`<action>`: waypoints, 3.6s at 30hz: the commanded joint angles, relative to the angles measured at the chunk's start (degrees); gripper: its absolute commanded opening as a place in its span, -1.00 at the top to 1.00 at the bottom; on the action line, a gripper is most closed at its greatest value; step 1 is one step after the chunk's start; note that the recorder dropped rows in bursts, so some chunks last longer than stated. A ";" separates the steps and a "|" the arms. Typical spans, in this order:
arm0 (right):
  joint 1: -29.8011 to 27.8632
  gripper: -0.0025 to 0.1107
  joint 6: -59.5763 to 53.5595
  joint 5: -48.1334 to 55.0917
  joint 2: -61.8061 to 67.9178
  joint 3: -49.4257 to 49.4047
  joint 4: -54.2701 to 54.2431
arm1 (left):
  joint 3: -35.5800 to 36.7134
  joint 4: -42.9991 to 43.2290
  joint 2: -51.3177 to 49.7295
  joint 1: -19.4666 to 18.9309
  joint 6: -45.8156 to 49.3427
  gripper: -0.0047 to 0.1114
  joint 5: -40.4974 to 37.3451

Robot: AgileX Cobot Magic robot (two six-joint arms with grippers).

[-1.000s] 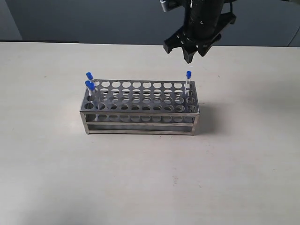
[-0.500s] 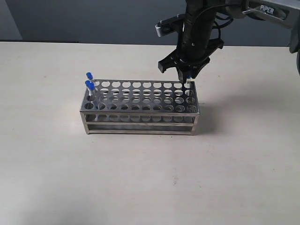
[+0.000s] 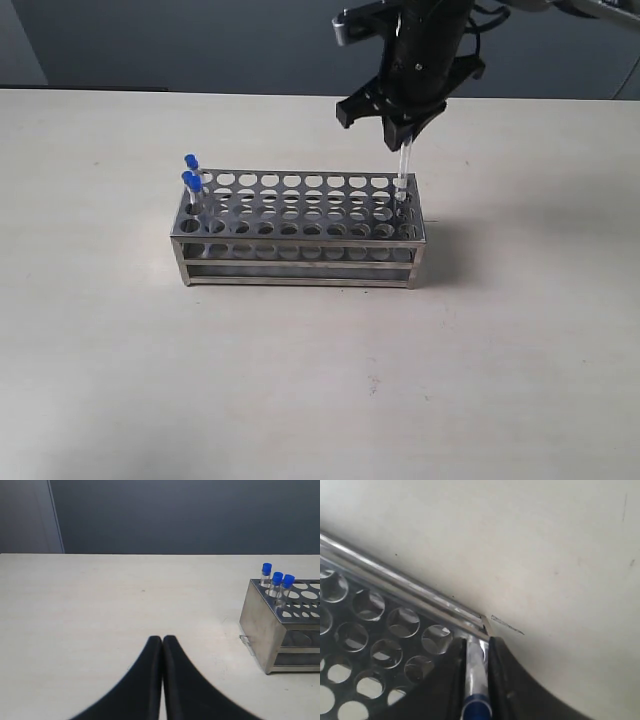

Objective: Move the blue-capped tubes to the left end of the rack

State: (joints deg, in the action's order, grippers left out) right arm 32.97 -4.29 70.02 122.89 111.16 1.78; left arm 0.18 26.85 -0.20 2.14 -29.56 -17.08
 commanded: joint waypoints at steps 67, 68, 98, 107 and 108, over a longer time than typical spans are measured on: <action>22.65 0.97 -12.16 -0.92 13.65 18.87 -12.96 | -0.18 -0.24 0.20 0.36 -0.03 0.90 0.37; 22.65 0.97 -12.16 -1.35 14.01 18.87 -12.96 | -0.18 -0.24 0.20 0.36 -0.03 0.90 0.37; 22.40 0.60 -7.69 -0.06 -14.53 18.76 1.29 | -0.18 0.00 0.20 0.36 -0.03 0.90 0.37; 22.40 0.60 0.68 -0.06 -39.42 -1.66 6.33 | -0.18 0.00 0.20 0.36 -0.03 0.90 0.37; 22.40 0.60 5.31 -0.06 -43.78 -6.55 10.08 | -0.18 0.00 0.20 0.36 -0.03 0.90 0.37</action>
State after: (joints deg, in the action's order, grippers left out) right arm 55.64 -3.87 69.81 84.30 110.51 7.98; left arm 0.18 26.85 -0.20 2.14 -29.56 -17.08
